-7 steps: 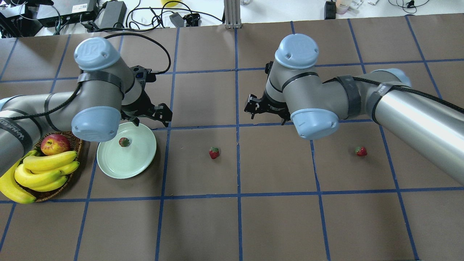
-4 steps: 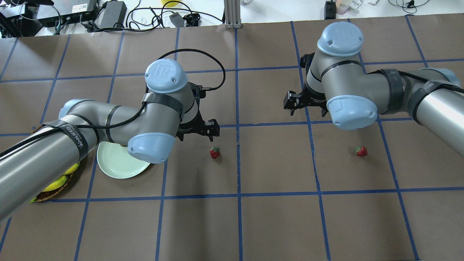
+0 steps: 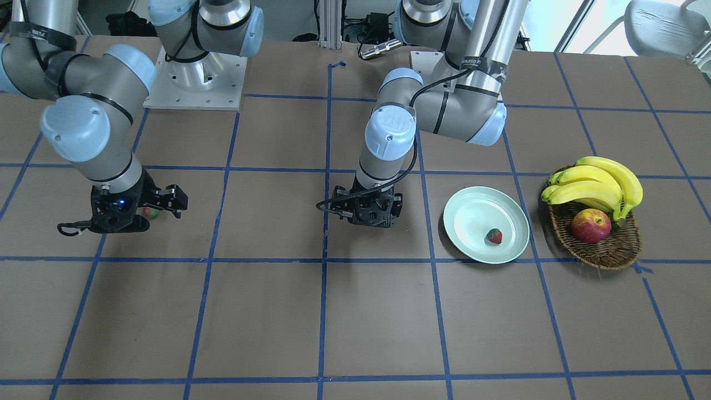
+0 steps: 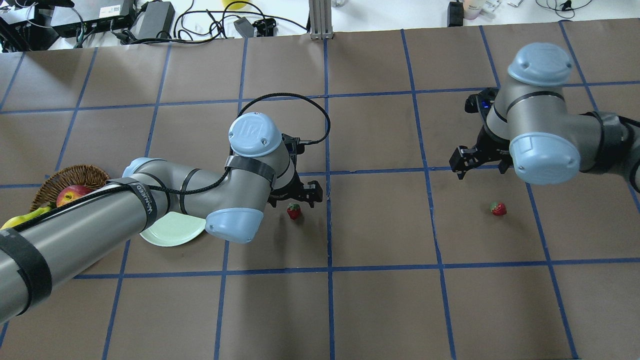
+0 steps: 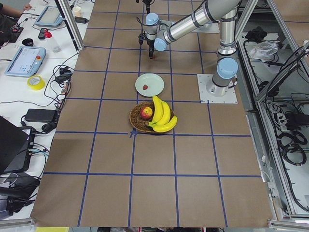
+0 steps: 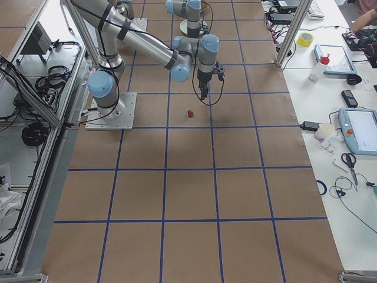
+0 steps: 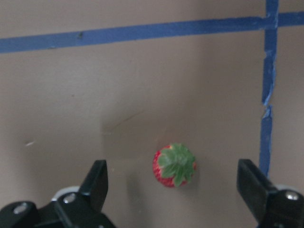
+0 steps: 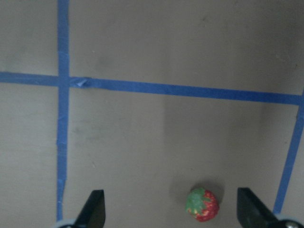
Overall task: Collect all strawberries into plate
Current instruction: 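Grasp the center strawberry with the left gripper while the right reaches the last strawberry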
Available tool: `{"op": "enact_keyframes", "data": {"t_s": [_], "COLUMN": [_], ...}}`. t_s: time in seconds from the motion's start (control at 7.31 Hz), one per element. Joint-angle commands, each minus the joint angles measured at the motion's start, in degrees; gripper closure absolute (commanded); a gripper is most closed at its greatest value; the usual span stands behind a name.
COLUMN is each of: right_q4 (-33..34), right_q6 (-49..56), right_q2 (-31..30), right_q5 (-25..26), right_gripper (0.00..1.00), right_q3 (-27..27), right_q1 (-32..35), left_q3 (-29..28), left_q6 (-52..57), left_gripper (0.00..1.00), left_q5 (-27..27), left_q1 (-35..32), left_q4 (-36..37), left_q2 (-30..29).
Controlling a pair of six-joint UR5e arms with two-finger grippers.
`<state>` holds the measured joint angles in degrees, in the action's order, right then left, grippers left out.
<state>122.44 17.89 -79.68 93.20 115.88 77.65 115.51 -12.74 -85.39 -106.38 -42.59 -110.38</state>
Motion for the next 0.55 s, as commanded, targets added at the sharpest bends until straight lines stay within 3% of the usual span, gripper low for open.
{"op": "enact_keyframes", "data": {"t_s": [0.0, 0.14, 0.27, 0.41], "right_q4": [3.41, 10.03, 15.84, 16.86], "right_q6": [7.50, 10.12, 10.41, 10.59], "right_q2": [-0.21, 0.40, 0.93, 1.11], "right_q5": [-2.75, -4.07, -4.08, -4.08], "right_gripper": [0.04, 0.05, 0.05, 0.05], "right_q3": [5.47, 8.80, 12.14, 12.61], "right_q1": [-7.67, -7.87, -7.87, -7.87], "left_q3": [0.07, 0.24, 0.68, 0.86], "left_q6": [-1.41, -1.33, -1.93, -1.85], "left_gripper": [0.45, 0.65, 0.75, 0.98], "left_q5": [0.48, 0.48, 0.57, 0.48], "left_q1": [-0.05, -0.05, -0.23, -0.23], "left_q4": [0.93, 0.84, 0.75, 0.67], "left_q2": [-0.97, -0.63, -0.54, -0.53]}}
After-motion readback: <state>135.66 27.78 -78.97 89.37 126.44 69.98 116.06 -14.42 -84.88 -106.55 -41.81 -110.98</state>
